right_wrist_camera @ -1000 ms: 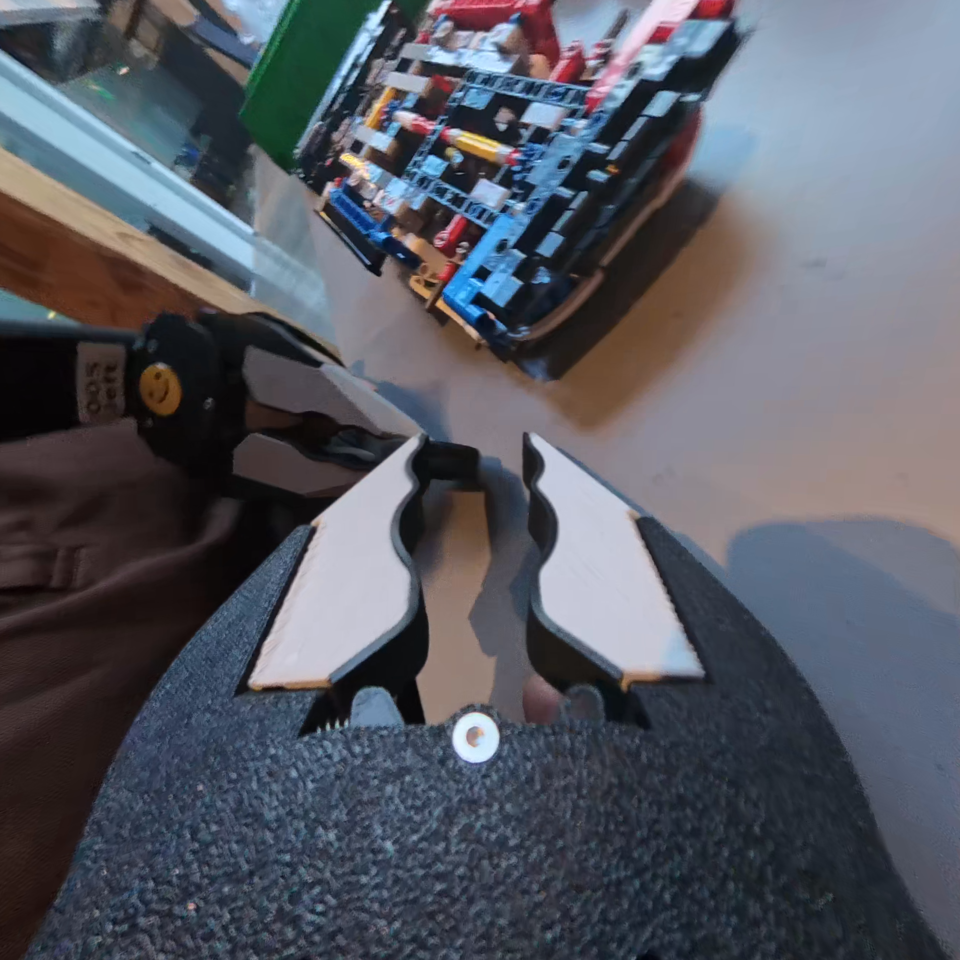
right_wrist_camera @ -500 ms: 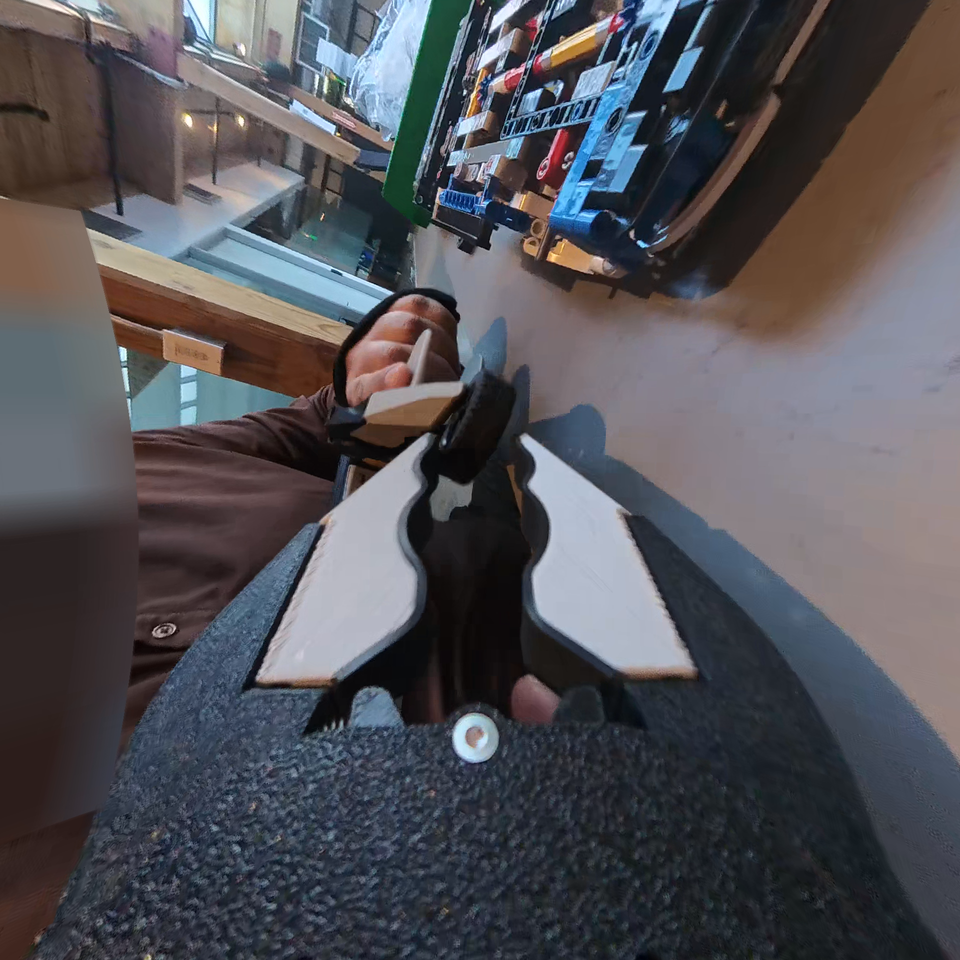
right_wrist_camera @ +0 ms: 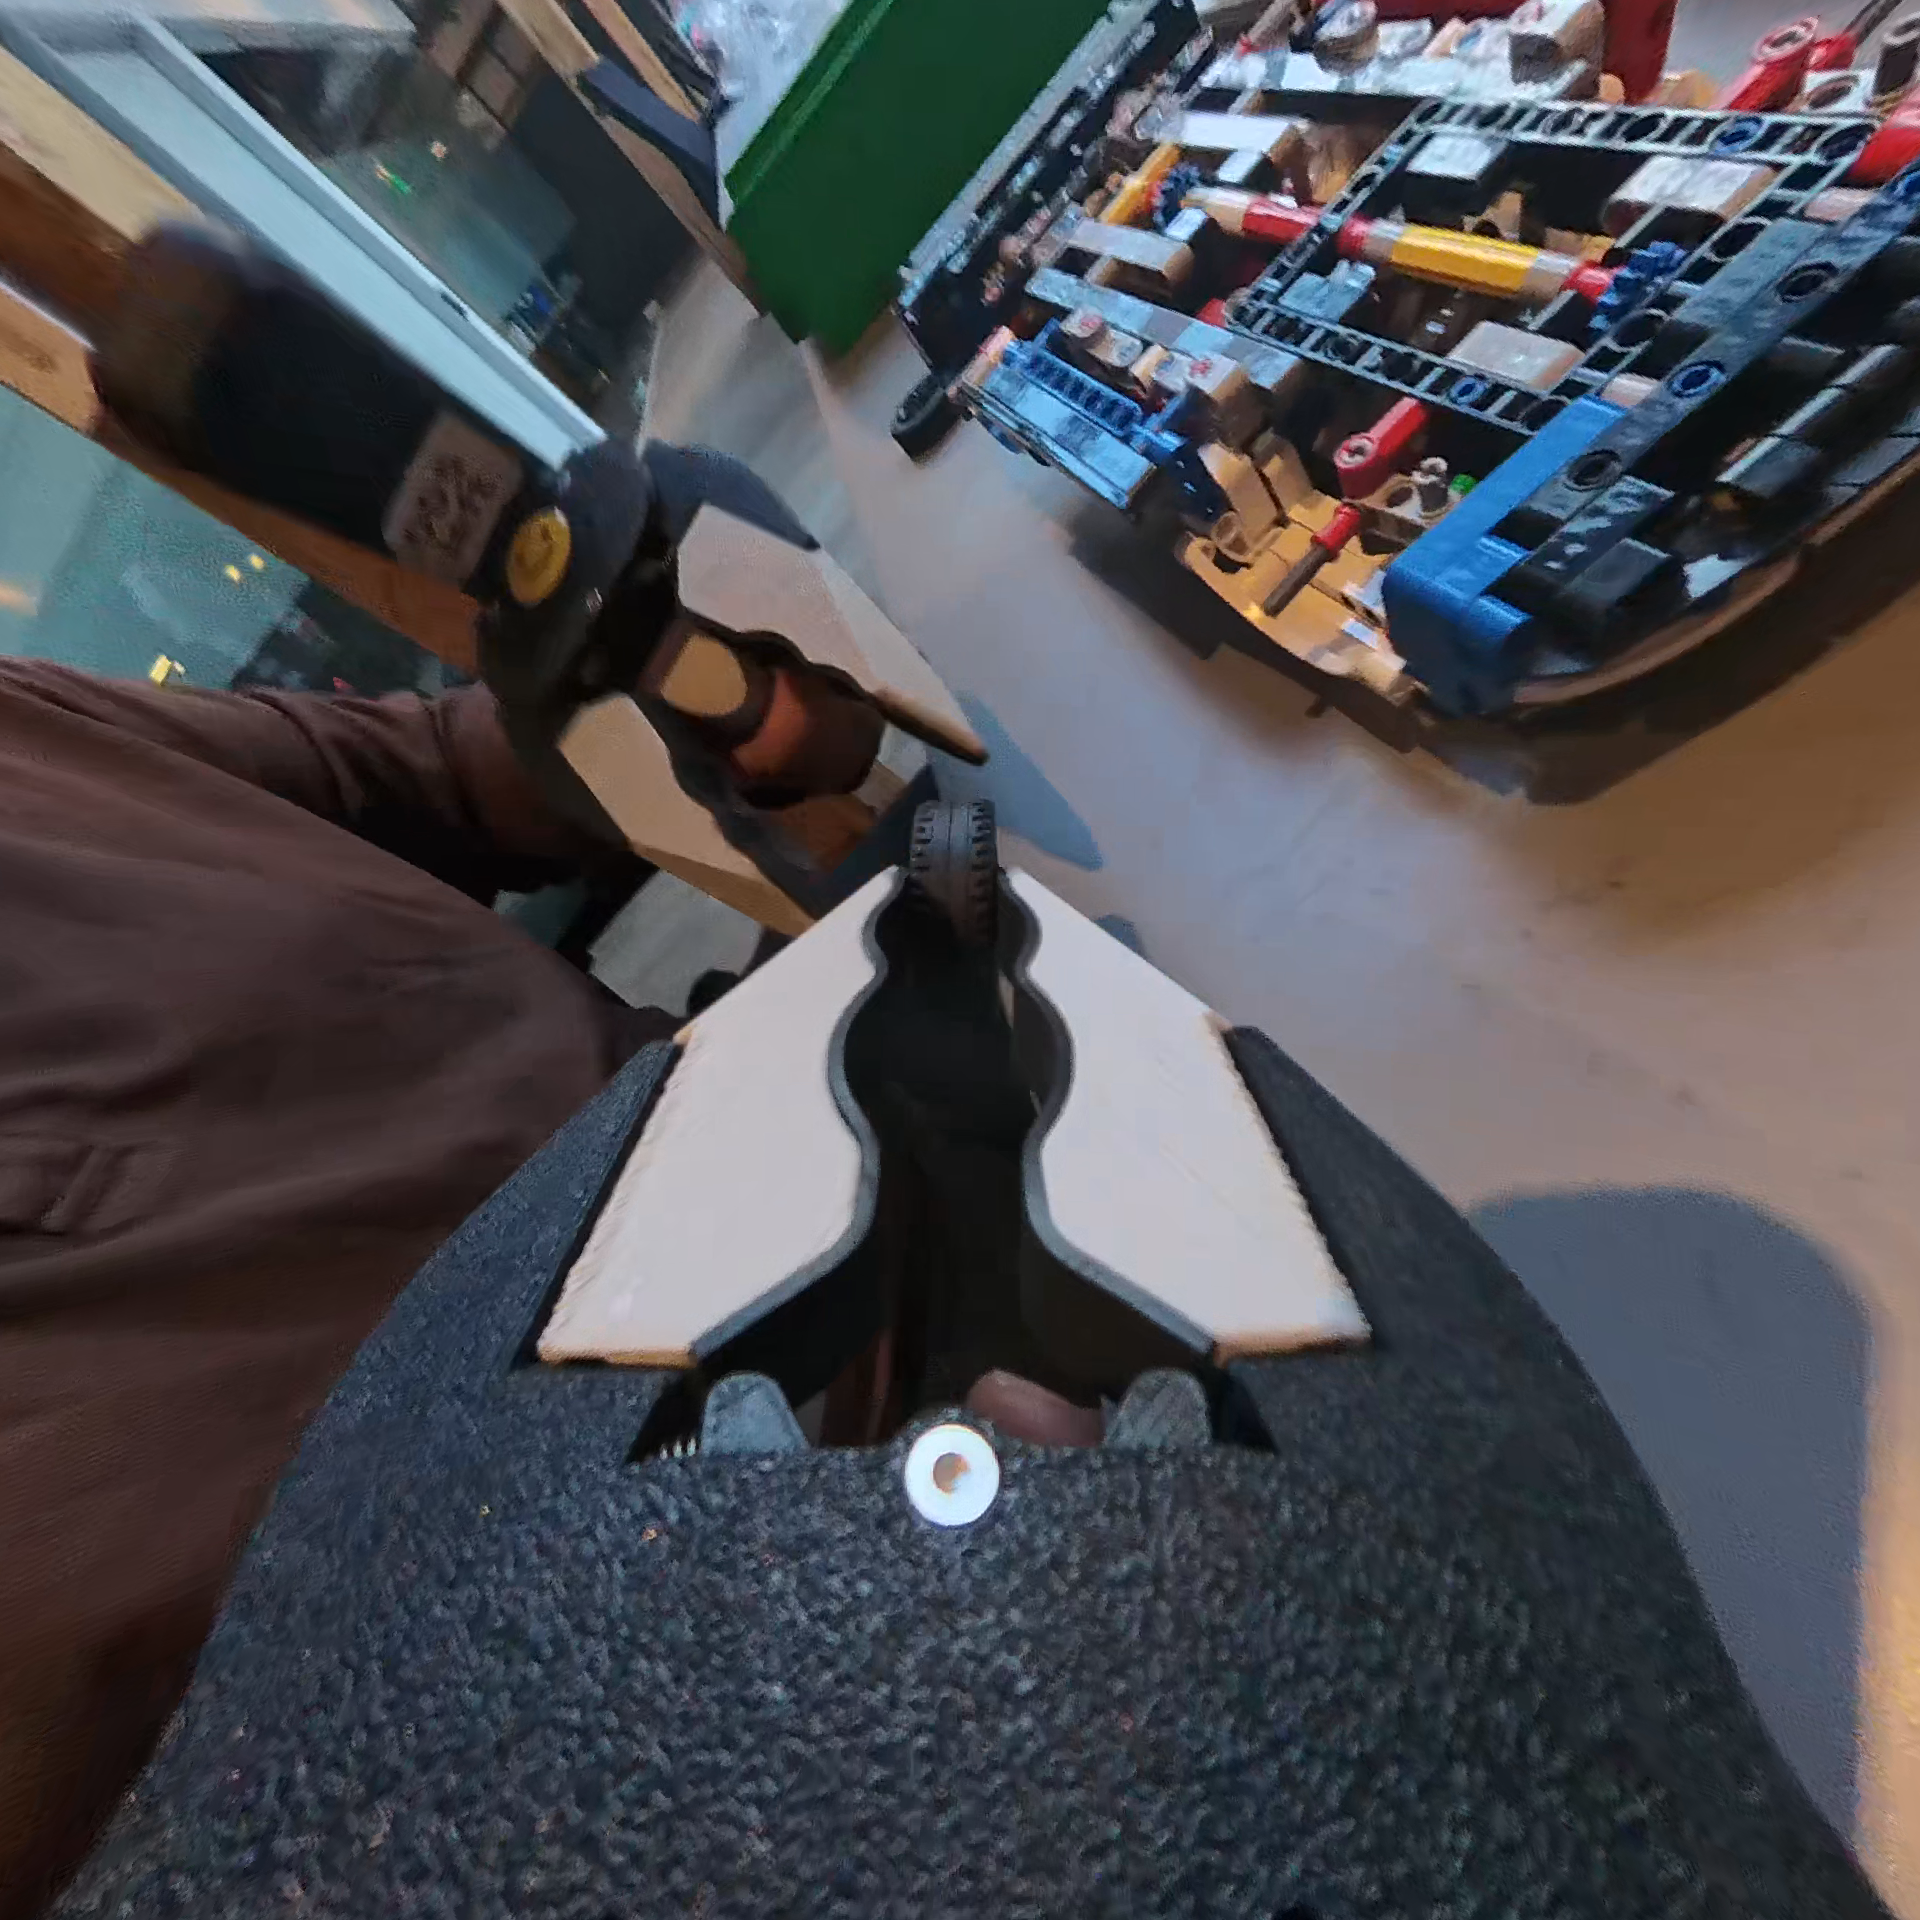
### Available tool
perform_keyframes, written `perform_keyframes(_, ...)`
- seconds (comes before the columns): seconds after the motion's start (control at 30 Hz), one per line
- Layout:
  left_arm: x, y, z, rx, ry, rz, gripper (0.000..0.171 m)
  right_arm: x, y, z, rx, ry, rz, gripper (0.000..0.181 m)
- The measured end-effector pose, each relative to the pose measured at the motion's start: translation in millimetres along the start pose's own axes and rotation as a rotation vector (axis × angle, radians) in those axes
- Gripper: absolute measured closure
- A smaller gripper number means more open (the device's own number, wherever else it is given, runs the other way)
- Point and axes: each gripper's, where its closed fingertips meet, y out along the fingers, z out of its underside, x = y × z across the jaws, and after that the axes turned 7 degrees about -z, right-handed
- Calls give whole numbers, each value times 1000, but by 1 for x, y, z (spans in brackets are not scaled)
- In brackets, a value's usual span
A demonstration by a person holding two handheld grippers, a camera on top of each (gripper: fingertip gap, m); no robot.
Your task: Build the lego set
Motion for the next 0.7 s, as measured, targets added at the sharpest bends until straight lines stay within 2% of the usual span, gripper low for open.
perform_keyframes(0.07, -5, 4, -7, -30, -113, 100, 131, -3, 2, 2, 22, -10, -23, 170)
perform_keyframes(0.17, 12, 16, -7, -23, -224, 94, 159, -4, 2, -6, 10, -1, -91, 170)
perform_keyframes(0.2, 14, 17, -7, -22, -258, 126, 161, -6, 0, -9, -1, 4, -109, 170)
perform_keyframes(0.27, 20, 17, -12, -50, -362, 172, 162, -8, -2, -17, -26, 22, -164, 170)
perform_keyframes(0.37, 34, 18, -17, -87, -460, 146, 163, -14, -3, -28, -62, 79, -235, 170)
perform_keyframes(0.5, 40, 15, -18, -87, -514, 122, 163, -16, 0, -34, -55, 100, -298, 170)
perform_keyframes(0.57, 40, 14, -19, -83, -525, 147, 153, -10, 1, -39, -67, 113, -352, 170)
perform_keyframes(0.7, 44, 13, -21, -90, -531, 156, 159, -12, 5, -45, -59, 77, -336, 170)
